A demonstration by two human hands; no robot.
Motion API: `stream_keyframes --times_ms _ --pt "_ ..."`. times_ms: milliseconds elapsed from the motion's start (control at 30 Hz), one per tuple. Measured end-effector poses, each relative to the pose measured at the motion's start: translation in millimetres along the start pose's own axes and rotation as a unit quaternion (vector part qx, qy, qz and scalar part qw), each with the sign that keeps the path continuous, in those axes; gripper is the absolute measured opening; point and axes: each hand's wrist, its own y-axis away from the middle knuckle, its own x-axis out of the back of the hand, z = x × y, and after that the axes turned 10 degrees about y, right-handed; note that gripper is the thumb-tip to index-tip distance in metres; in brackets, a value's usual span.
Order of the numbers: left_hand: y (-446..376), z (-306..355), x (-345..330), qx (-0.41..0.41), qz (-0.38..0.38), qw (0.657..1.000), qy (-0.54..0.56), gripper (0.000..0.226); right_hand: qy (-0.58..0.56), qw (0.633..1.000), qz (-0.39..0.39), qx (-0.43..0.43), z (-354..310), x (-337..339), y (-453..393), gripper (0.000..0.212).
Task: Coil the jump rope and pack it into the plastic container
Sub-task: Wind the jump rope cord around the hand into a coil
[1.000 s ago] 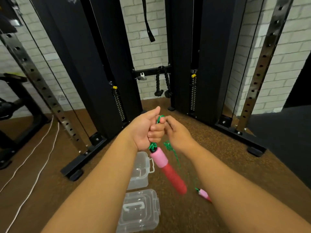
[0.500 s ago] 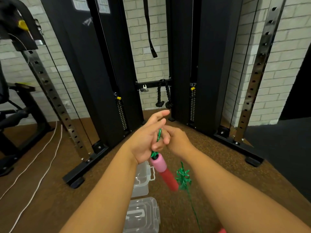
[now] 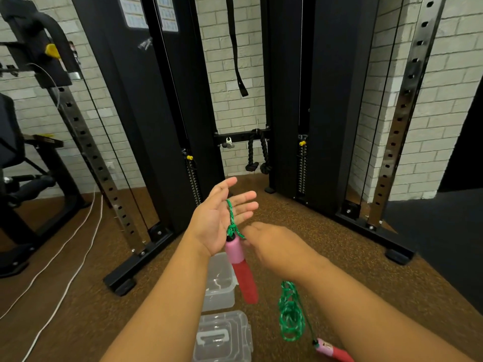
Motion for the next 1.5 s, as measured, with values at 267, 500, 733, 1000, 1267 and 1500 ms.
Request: stream_keyframes --times_ms 267,500,733,1000,1267,1500 --pt "16 0 2 0.073 -0.055 0.993 -0.071 0.041 -0.076 0.994 0.075 -0.002 5 35 -12 0.011" --pt "19 6 -3 0.086 -0.113 0.981 -0.129 0.045 -0.212 0.970 0.086 -0.083 16 34 -28 0.003" --pt "18 12 -1 0.091 -0.158 0.981 -0.064 0.049 -0.427 0.892 0.037 -0.145 19 28 -23 0.016" --pt "9 31 -14 0.015 -0.152 0.984 -0.088 0.048 -0.495 0.849 -0.067 -0.172 30 -3 4 0.025" --pt "8 29 -12 -0.009 -0.129 0.991 0.022 0.052 -0.377 0.901 0.022 -0.213 21 -10 5 0.013" --pt "10 36 -19 -0.068 -0.110 0.992 0.001 0.078 -0.292 0.939 0.048 -0.176 11 -13 9 0.014"
